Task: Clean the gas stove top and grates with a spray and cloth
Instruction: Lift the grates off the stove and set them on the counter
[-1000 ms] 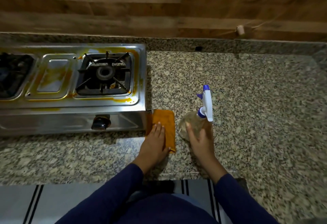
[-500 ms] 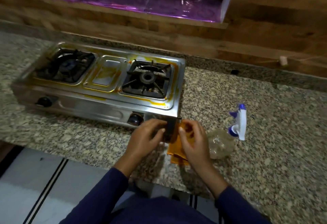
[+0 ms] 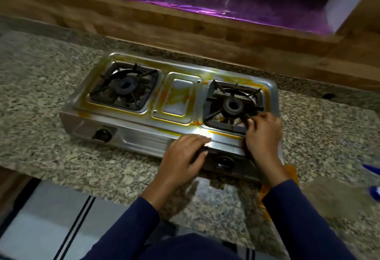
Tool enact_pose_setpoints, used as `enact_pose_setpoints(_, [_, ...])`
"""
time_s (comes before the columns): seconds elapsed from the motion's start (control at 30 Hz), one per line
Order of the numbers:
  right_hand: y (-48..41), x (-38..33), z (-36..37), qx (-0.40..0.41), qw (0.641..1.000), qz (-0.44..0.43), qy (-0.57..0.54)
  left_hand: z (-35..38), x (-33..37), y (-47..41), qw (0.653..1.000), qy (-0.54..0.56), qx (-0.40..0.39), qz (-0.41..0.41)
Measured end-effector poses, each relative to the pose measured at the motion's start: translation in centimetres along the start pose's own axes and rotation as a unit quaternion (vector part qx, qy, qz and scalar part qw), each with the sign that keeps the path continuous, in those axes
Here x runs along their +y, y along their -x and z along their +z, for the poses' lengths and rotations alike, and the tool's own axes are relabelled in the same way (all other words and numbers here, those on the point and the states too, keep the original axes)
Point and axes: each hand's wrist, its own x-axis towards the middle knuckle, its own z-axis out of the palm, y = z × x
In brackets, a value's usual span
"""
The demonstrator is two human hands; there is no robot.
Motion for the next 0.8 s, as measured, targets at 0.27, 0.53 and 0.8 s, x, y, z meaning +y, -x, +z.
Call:
enact_pose_setpoints(0.27, [0.0, -3.1, 1.0, 0.073, 0.991, 0.096, -0.065, -10.6, -10.3, -2.0, 0.956, -0.078, 0.177, -0.221])
enact_pose_setpoints(0.53, [-0.3, -5.6, -0.9, 0.129, 0.981, 0.115, -0.085, -13.2, -13.3, -6.8, 0.899, -0.186, 0.069, -0.391])
enact_pose_setpoints(0.8, [-0.1, -7.0, -0.8, 0.160, 0.966, 0.113, -0.170, -11.9, -13.9, -9.4, 0.874, -0.209, 0.035, -0.437])
